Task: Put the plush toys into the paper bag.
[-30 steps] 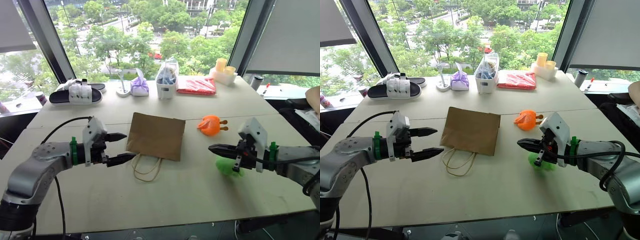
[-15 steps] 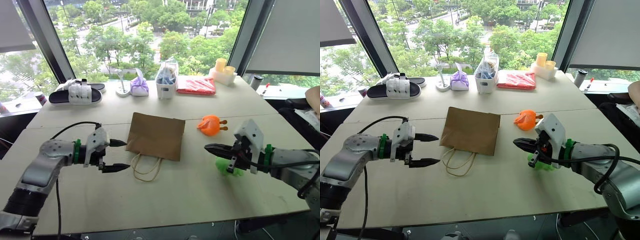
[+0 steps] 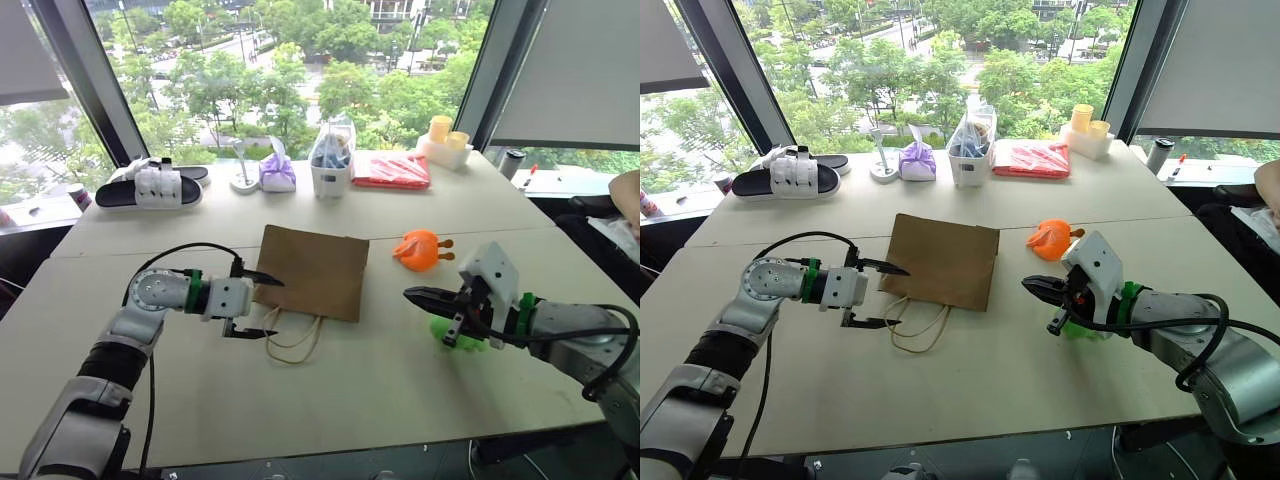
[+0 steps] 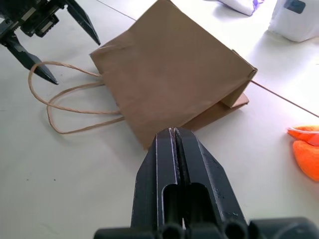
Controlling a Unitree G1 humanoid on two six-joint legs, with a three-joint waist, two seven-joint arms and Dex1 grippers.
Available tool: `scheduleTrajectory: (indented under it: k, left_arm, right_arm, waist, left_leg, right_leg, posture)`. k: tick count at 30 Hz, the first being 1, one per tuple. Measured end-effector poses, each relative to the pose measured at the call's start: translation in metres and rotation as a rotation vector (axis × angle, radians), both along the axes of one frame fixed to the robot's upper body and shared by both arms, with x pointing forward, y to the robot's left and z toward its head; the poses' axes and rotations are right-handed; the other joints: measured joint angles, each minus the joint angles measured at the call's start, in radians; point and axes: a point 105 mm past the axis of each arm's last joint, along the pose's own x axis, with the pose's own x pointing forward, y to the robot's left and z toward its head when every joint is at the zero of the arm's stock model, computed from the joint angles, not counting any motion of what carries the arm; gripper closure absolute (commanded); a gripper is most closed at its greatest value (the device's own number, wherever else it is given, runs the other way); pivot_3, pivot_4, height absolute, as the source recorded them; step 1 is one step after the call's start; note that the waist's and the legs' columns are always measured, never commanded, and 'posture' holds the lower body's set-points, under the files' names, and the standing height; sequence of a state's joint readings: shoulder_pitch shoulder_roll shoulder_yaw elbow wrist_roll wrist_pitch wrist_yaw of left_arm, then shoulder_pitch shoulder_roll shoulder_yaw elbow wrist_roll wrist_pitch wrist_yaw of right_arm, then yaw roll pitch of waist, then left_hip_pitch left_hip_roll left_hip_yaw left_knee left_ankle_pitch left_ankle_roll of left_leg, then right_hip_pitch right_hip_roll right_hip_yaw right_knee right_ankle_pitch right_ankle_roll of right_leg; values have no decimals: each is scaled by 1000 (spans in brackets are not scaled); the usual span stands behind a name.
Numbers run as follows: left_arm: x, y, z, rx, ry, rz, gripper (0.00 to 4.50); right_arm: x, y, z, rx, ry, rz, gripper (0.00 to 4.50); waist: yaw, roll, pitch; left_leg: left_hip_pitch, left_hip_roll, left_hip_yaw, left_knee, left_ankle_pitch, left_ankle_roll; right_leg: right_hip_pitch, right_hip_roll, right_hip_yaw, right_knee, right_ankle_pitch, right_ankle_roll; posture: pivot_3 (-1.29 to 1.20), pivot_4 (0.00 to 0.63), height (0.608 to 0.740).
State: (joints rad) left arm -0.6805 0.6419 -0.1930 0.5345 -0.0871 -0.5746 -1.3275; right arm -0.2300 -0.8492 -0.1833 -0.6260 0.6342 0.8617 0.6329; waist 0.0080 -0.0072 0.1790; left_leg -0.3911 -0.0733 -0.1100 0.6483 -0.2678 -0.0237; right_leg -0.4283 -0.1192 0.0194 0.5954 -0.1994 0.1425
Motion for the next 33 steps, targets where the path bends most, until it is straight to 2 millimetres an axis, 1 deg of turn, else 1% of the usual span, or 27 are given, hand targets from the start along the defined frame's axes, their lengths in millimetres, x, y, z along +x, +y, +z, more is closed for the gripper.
scheduleTrajectory:
  k: [1, 2, 4, 7, 8, 11, 12, 15, 16, 17, 18, 20, 22, 24, 26, 30, 32, 33]
  left_arm:
    - [1, -1, -1, 2, -5, -7, 65]
    - [1, -3, -3, 6, -7, -16, 298]
    - [1, -7, -6, 6, -3, -38, 911]
    - [2, -9, -8, -2, 25, -52, 2325]
    - [1, -9, -7, -7, 42, -52, 2872]
    - [1, -9, -3, -36, 120, -46, 4284]
    - [1, -11, -1, -51, 153, -41, 4467]
    - [5, -18, 13, -112, 224, -11, 4467]
    - [8, -21, 21, -147, 239, 6, 4467]
    - [13, -27, 35, -219, 264, 26, 4467]
    - [15, -32, 42, -254, 279, 30, 4467]
    - [16, -46, 62, -352, 320, 21, 4467]
    - [14, -56, 74, -394, 353, 4, 4467]
    - [10, -62, 78, -413, 394, -9, 4467]
    - [7, -67, 81, -427, 443, -18, 4467]
    - [-5, -78, 90, -455, 509, -57, 4467]
    - [-9, -81, 96, -485, 547, -62, 4467]
    - [-11, -82, 99, -501, 562, -62, 4467]
  right_arm:
    - [0, 0, 0, -1, -2, -3, 4500]
    - [0, 0, 0, -1, -3, -4, 4500]
    - [0, 0, 0, 1, -8, -7, 4500]
    - [-3, 2, -3, 0, -6, -10, 4500]
    - [-4, 2, -4, 1, -3, -13, 4500]
    - [-9, 5, -9, 11, 10, -15, 4500]
    - [-10, 6, -10, 23, 11, -17, 4500]
    - [-16, 9, -13, 56, 28, -24, 4500]
    - [-18, 11, -13, 69, 31, -26, 4500]
    - [-21, 15, -13, 93, 33, -23, 4500]
    - [-22, 18, -12, 106, 33, -20, 4500]
    - [-25, 30, -11, 145, 32, 1, 4500]
    - [-26, 44, -15, 172, 50, 30, 4500]
    - [-25, 54, -18, 198, 65, 45, 4500]
    - [-20, 63, -22, 217, 69, 43, 4500]
    - [15, 77, -37, 209, 49, -24, 4500]
    - [33, 84, -46, 189, 39, -53, 4500]
    - [39, 87, -50, 181, 37, -61, 4500]
  waist:
    - [0, 0, 0]
    - [1, 0, 0]
    - [3, 0, 0]
    - [4, 0, 0]
    - [4, 0, 0]
    - [3, 0, 0]
    - [2, 0, 0]
    - [4, 0, 0]
    - [4, 0, 0]
    - [4, 0, 0]
    - [4, 0, 0]
    - [1, 0, 0]
    - [-3, 0, 0]
    - [-12, 0, 0]
    - [-21, 0, 0]
    - [-26, 0, 0]
    - [-26, 0, 0]
    - [-26, 0, 0]
  left_leg:
    - [0, 0, 0, 0, 0, 0]
    - [0, 0, 0, 0, 0, 0]
    - [0, 0, 0, 1, 0, 0]
    - [0, 0, 0, 1, 0, 0]
    - [0, 0, 0, 1, 0, 0]
    - [0, 0, 0, 1, 0, 0]
    - [0, 0, 0, 1, 0, 0]
    - [0, 0, -1, 2, 0, 0]
    - [0, -1, -2, 3, 0, 0]
    - [0, 0, -2, 3, 0, 0]
    - [0, -1, -2, 3, 0, 0]
    - [0, 0, -2, 3, 0, 0]
    - [0, 0, -2, 3, 0, 0]
    - [1, 0, -2, 2, 0, 0]
    - [1, 0, -3, 2, 0, 0]
    - [1, 0, -2, 2, 1, 0]
    - [1, 0, -3, 2, 1, -1]
    - [1, 0, -2, 2, 1, -1]
  right_leg:
    - [0, 0, 0, 0, 0, 0]
    - [0, 0, 0, 0, 0, 0]
    - [0, 0, 0, 0, 0, 0]
    - [0, 0, 0, 0, 0, 0]
    - [0, 0, 0, 1, 0, 0]
    - [0, 0, 0, 1, 0, 0]
    - [0, 0, 0, 1, 0, 0]
    - [1, 0, 0, 2, 0, 0]
    - [1, 0, 0, 2, 0, 0]
    - [1, 0, -1, 3, 0, 0]
    - [1, 0, -1, 3, 0, 0]
    - [1, 1, -1, 3, 0, 1]
    - [1, 1, -1, 3, 0, 1]
    - [1, 1, -1, 3, 0, 1]
    - [1, 1, -1, 4, 0, 1]
    - [0, 2, 0, 4, 0, 0]
    - [0, 2, 0, 4, 0, 0]
    - [0, 2, 0, 4, 0, 0]
  posture:
    - [0, 150, 740]
    - [0, 150, 740]
    - [0, 150, 740]
    - [0, 150, 740]
    - [0, 150, 740]
    - [0, 150, 740]
    - [0, 150, 740]
    - [0, 150, 740]
    - [0, 150, 740]
    - [0, 150, 740]
    - [0, 150, 740]
    - [0, 150, 740]
    - [0, 150, 740]
    - [0, 150, 740]
    - [0, 150, 740]
    - [0, 150, 740]
    - [0, 150, 740]
    - [0, 150, 740]
